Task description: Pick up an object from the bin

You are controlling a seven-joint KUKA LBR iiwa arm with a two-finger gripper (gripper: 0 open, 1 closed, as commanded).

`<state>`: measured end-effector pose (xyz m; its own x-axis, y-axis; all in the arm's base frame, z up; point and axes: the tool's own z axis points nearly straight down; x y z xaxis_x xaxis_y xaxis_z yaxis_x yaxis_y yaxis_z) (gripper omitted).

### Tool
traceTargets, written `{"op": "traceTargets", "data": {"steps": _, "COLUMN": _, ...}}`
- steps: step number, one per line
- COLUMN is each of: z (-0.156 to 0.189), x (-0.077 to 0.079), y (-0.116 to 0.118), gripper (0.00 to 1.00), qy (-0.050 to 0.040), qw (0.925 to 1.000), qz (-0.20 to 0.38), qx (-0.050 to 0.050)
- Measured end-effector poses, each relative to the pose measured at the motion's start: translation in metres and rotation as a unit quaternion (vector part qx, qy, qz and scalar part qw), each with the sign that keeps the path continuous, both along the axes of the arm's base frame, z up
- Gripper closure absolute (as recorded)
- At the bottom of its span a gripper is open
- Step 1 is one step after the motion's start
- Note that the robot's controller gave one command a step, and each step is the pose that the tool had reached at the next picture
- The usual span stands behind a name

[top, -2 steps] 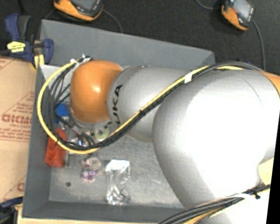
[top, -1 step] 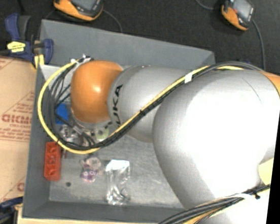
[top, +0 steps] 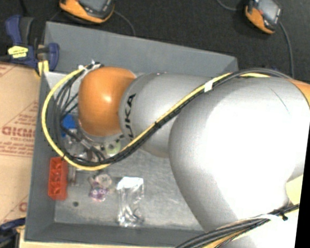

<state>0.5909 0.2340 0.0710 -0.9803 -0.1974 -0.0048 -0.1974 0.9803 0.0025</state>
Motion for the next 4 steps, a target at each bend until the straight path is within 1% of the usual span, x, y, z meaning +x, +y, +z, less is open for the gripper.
{"op": "traceTargets", "data": {"steps": 1, "z": 0.019, "x": -0.061, "y": -0.002, "gripper": 0.00, "qy": 0.0025, "qw": 1.0000, "qz": -0.003, "qx": -0.001}}
{"op": "traceTargets", "data": {"steps": 2, "z": 0.017, "x": -0.065, "y": -0.004, "gripper": 0.00, "qy": 0.0021, "qw": 1.0000, "qz": -0.009, "qx": -0.001}}
{"op": "traceTargets", "data": {"steps": 3, "z": 0.014, "x": -0.109, "y": 0.001, "gripper": 0.00, "qy": 0.0004, "qw": 0.9981, "qz": -0.062, "qx": -0.001}}
{"op": "traceTargets", "data": {"steps": 4, "z": 0.043, "x": -0.087, "y": -0.008, "gripper": 0.00, "qy": -0.0010, "qw": 0.9995, "qz": 0.033, "qx": -0.001}}
